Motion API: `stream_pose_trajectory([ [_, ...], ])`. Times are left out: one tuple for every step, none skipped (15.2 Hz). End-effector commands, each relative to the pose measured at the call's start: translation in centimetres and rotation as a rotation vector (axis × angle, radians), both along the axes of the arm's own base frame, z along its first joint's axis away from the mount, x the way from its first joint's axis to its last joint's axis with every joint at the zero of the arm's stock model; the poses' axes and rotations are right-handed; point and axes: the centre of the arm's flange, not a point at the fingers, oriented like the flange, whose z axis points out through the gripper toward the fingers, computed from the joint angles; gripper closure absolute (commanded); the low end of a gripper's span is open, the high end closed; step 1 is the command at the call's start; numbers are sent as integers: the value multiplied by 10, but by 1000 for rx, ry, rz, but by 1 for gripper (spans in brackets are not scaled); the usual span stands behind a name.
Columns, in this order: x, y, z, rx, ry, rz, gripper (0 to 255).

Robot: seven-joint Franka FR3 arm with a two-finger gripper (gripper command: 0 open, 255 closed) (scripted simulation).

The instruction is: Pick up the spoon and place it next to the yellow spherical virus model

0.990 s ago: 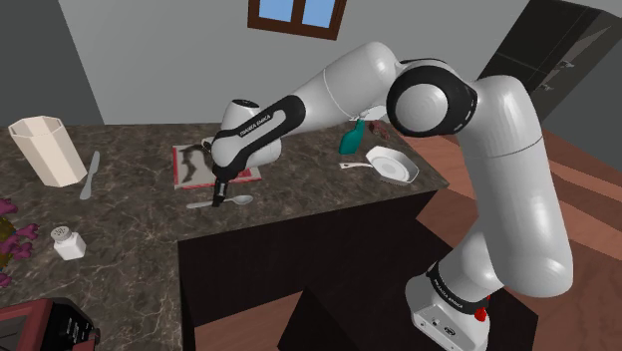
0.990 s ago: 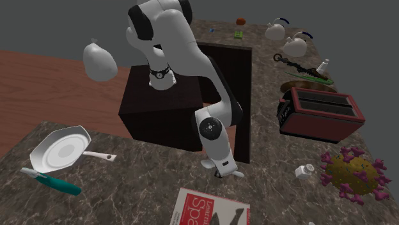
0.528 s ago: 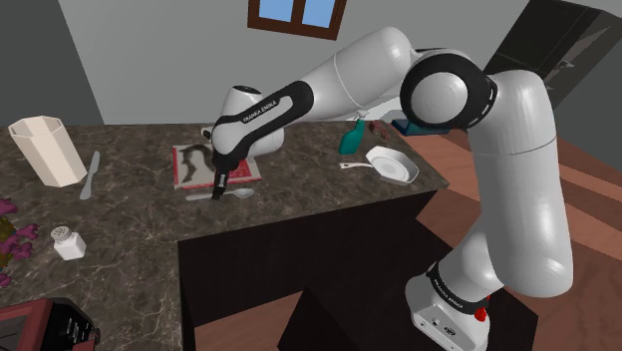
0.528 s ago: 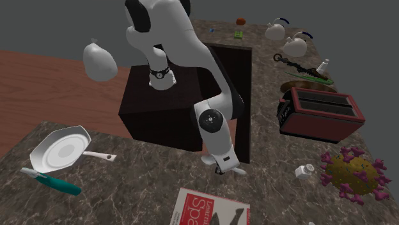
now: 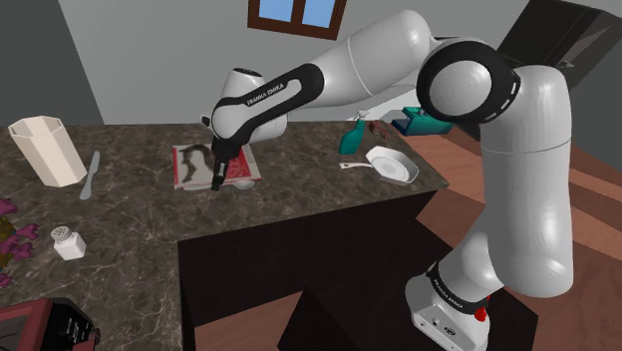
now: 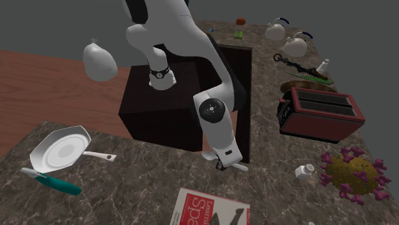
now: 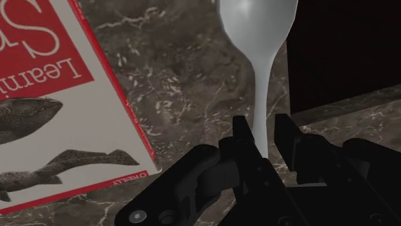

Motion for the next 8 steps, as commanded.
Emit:
stream_pose_trajectory([
  [1, 0, 11, 0, 0, 0, 255],
  [1, 0, 16, 0, 0, 0, 255],
  [1, 0, 21, 0, 0, 0, 255],
  [1, 0, 27, 0, 0, 0, 255],
  [1, 0, 32, 0, 0, 0, 255],
  [1, 0, 37, 0, 0, 0, 255],
  [1, 0, 42, 0, 0, 0, 255],
  [1, 0, 48, 0, 0, 0, 255],
])
